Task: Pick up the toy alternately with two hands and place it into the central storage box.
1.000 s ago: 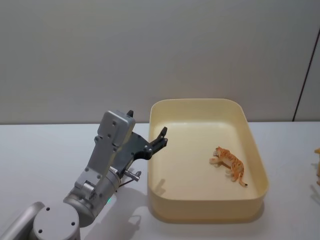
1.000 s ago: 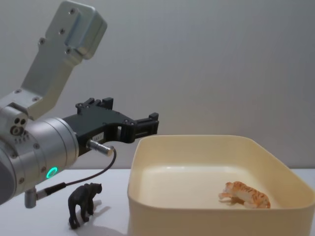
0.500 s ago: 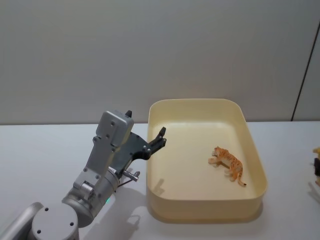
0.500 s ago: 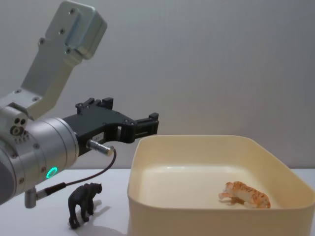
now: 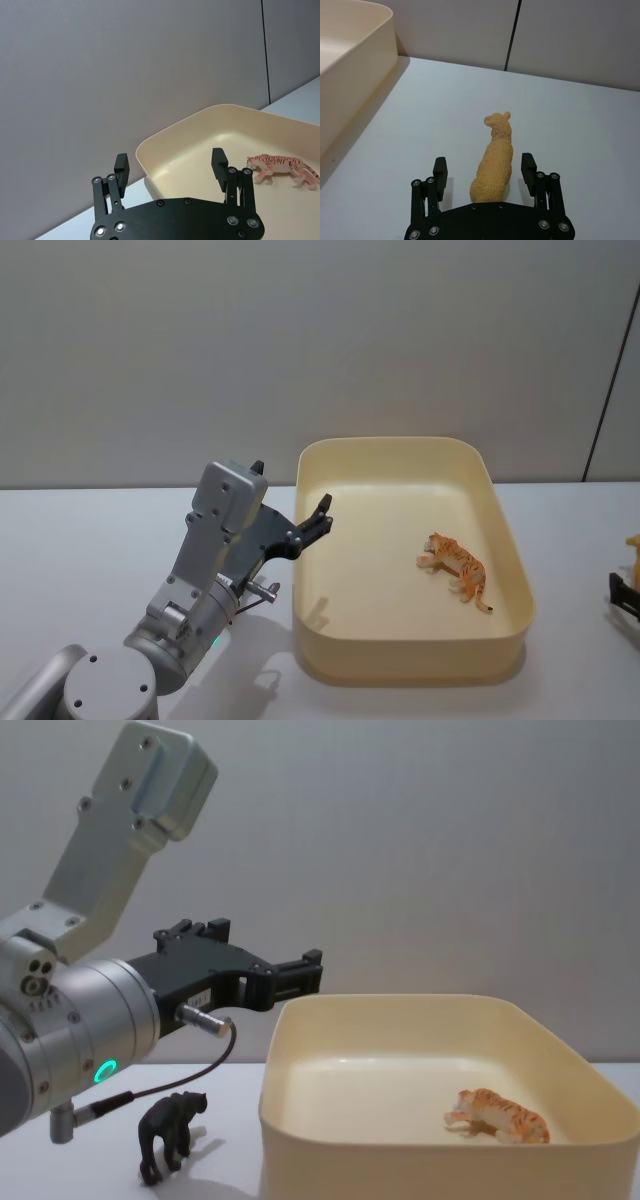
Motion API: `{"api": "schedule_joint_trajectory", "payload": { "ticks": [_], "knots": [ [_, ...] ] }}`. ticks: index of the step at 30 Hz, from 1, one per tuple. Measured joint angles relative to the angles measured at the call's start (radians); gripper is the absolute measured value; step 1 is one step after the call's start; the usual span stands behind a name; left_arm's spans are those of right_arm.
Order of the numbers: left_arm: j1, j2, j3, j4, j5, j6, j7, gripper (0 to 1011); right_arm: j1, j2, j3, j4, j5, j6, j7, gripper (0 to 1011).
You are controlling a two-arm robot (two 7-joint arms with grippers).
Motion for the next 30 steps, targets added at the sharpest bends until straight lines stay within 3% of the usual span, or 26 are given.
{"api": "schedule_joint_trajectory", "payload": {
  "ticks": [16,19,30],
  "knots": [
    [0.000,0.000,0.000,0.000,0.000,0.000,0.000,1001,0.031,-0.016,-0.017,0.048,-0.028,0.002,0.002,484],
    [0.000,0.000,0.000,0.000,0.000,0.000,0.000,1001,0.032,-0.017,-0.019,0.049,-0.030,0.001,0.007,355],
    [0.000,0.000,0.000,0.000,0.000,0.000,0.000,1001,0.038,-0.021,-0.025,0.022,-0.029,-0.043,0.054,337]
  ]
}}
